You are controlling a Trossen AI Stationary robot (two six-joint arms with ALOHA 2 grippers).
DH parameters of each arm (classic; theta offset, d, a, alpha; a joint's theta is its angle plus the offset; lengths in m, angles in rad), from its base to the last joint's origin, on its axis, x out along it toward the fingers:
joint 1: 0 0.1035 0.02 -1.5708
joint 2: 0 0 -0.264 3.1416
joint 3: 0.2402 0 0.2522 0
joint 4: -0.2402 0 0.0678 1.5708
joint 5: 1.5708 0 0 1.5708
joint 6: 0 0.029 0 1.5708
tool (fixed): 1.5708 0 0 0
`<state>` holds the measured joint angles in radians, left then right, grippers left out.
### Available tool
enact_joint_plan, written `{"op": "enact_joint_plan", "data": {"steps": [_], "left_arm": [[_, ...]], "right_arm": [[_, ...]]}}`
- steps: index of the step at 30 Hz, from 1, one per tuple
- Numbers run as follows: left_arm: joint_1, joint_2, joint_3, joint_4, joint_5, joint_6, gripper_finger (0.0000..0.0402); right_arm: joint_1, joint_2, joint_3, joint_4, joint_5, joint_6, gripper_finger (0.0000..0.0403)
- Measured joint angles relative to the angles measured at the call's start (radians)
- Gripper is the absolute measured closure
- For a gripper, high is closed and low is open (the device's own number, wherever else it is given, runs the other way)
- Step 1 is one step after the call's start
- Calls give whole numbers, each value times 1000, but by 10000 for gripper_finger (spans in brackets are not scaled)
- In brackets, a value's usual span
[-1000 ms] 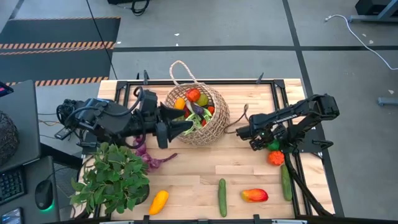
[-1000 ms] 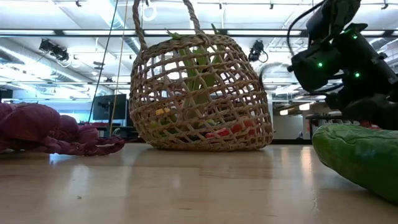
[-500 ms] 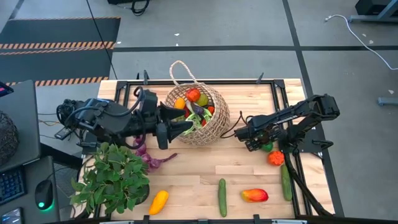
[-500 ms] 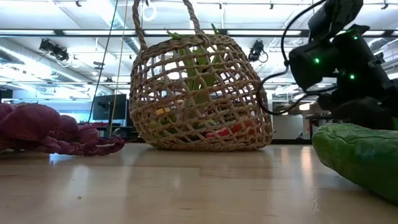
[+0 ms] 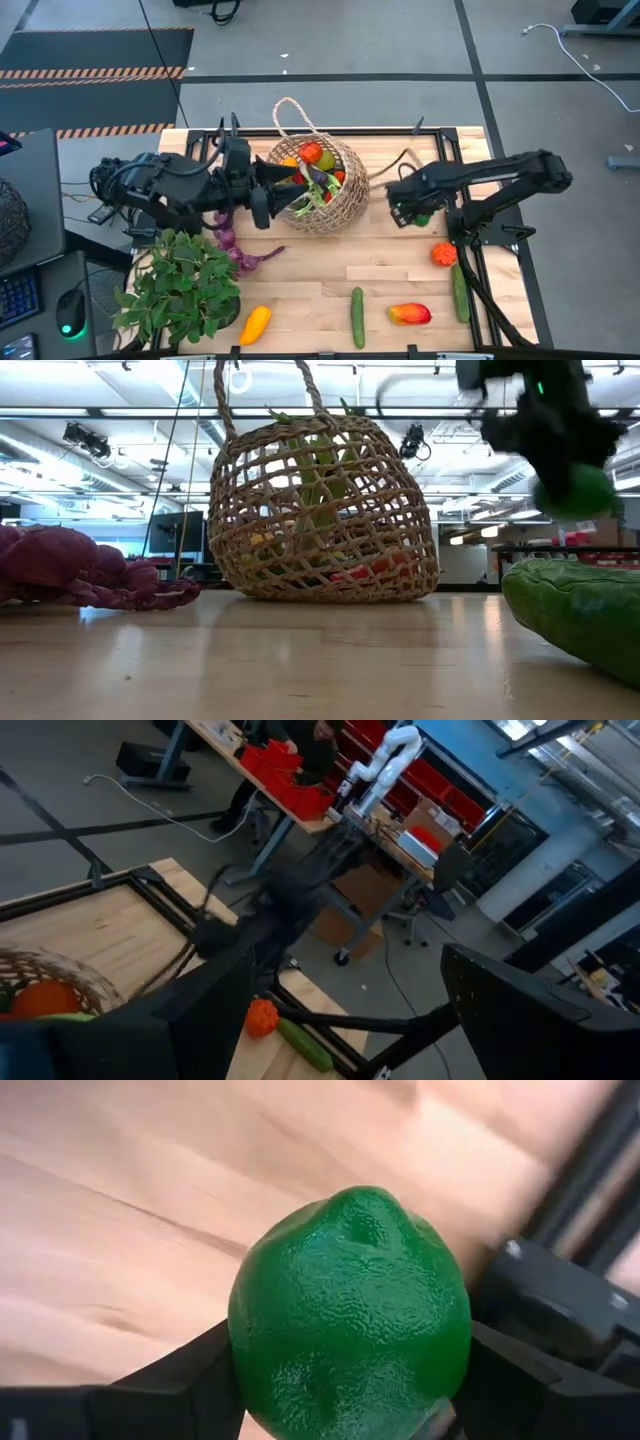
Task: Build produce basket
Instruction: Put the lime into the brown basket
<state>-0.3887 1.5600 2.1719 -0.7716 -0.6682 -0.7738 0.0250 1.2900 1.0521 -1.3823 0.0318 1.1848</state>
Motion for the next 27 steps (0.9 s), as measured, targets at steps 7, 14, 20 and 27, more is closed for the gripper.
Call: {"op": "enact_joint_plan", "data": {"steps": [7,14,20,27], "left_arm": [[37,2,0,-2,0,0,77],[62,2,0,17,0,0,77],[66,2,0,52,0,1,77],[66,2,0,52,0,2,77]], "right_arm": [[0,-57,264,163,156,-114,122],[-11,-30,394,627,215,-487,122],[-67,50,450,822,207,-585,122],[-128,181,477,845,75,-661,118]]}}
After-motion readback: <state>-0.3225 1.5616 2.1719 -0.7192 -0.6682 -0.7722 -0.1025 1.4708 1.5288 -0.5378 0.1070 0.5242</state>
